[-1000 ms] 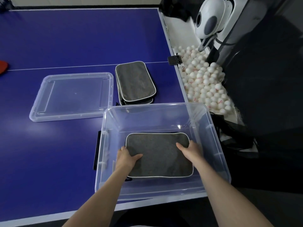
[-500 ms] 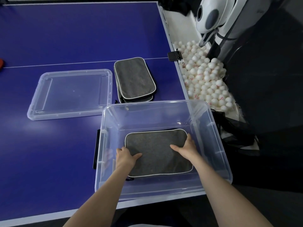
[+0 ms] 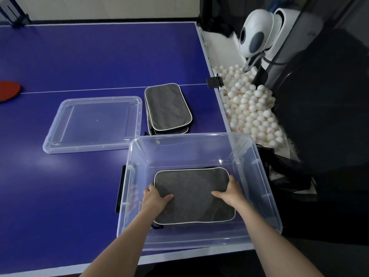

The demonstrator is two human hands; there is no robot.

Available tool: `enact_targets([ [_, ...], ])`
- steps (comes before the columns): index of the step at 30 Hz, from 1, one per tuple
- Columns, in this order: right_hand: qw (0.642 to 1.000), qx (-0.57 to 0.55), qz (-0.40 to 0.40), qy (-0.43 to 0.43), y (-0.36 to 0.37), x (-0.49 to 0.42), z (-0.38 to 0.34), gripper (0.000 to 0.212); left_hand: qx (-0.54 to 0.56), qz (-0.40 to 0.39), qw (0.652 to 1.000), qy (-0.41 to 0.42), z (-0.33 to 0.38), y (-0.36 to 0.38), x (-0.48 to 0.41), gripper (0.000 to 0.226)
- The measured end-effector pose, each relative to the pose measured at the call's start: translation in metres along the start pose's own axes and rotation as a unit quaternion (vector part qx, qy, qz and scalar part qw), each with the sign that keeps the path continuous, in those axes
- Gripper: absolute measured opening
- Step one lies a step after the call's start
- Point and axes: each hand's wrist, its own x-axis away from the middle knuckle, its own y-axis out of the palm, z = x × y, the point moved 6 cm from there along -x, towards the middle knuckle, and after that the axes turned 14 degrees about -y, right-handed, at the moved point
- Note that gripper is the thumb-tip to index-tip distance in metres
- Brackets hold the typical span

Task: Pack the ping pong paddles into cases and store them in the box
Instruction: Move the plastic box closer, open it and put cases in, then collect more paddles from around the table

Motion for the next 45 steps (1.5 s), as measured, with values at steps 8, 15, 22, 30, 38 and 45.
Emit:
enact_targets([
  [8, 0.994, 0.086, -0.016, -0.064, -0.01, 0.01, -0.015, 0.075, -0.065, 0.026, 0.995, 0.073, 0.019, -0.012, 0.017, 0.07],
  [15, 0.974, 0.178, -0.019, -0.139, -0.013, 0.022, -0.042, 0.066, -0.101, 0.077, 0.98, 0.152, 0.037, -0.026, 0.039, 0.057],
  [22, 0.951, 0.216, -0.015, -0.22, -0.013, 0.023, -0.1, 0.063, -0.081, 0.139, 0.965, 0.207, 0.05, -0.056, 0.065, 0.053],
  [30, 0.928, 0.199, -0.013, -0.315, 0.003, 0.031, -0.192, 0.065, 0.004, 0.228, 0.94, 0.252, 0.028, -0.138, 0.089, 0.058],
  [38, 0.873, 0.244, -0.047, -0.42, 0.093, 0.067, -0.301, 0.063, 0.012, 0.267, 0.956, 0.12, -0.125, -0.22, 0.061, 0.061],
  [45, 0.802, 0.356, -0.125, -0.463, 0.232, 0.127, -0.358, 0.064, 0.007, 0.216, 0.976, -0.021, -0.312, -0.239, 0.043, 0.054],
])
